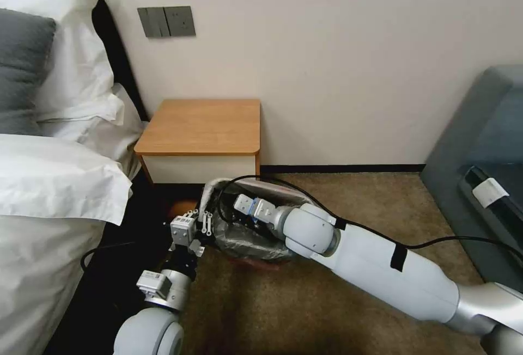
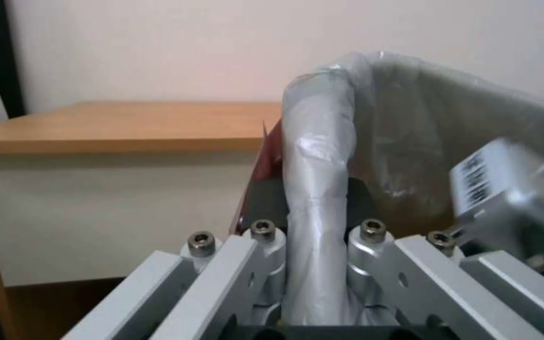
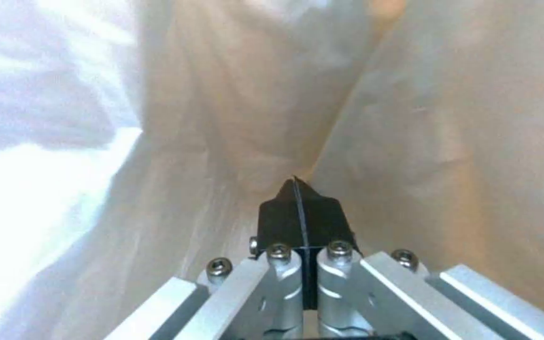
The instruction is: Pick up the garbage bag from the table and place it over the trash can.
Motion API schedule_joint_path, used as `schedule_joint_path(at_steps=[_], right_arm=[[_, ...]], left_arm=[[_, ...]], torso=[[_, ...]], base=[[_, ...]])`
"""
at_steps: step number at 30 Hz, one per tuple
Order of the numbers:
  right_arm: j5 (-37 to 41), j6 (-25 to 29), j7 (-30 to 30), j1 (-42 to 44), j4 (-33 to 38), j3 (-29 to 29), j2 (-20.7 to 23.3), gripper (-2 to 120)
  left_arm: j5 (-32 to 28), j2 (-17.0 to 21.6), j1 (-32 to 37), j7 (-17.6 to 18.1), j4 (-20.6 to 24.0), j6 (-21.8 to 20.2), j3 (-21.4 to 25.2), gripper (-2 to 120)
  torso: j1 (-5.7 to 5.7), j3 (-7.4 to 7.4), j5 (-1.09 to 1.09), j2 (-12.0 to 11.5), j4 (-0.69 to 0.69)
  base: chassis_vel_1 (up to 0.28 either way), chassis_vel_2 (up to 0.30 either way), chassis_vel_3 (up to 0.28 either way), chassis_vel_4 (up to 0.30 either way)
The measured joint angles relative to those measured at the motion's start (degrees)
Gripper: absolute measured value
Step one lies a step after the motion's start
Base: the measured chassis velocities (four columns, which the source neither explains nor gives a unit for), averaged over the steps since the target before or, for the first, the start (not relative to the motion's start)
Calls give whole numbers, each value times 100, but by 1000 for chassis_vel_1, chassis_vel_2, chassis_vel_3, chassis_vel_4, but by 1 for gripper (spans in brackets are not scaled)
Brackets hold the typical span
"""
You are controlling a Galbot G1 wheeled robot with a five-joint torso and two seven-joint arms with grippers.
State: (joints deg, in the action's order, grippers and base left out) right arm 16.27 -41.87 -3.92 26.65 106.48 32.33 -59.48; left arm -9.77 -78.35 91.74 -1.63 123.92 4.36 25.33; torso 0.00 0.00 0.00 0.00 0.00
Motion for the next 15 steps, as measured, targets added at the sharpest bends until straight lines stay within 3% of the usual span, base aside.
schedule_joint_path(at_steps=[15], right_arm=[[659,0,267,482,855,-501,495,0]], left_arm=[[-300,-19,-113,213,-260,-107,79,7]], torso=[[0,0,1,0,0]], base=[[0,0,0,0]])
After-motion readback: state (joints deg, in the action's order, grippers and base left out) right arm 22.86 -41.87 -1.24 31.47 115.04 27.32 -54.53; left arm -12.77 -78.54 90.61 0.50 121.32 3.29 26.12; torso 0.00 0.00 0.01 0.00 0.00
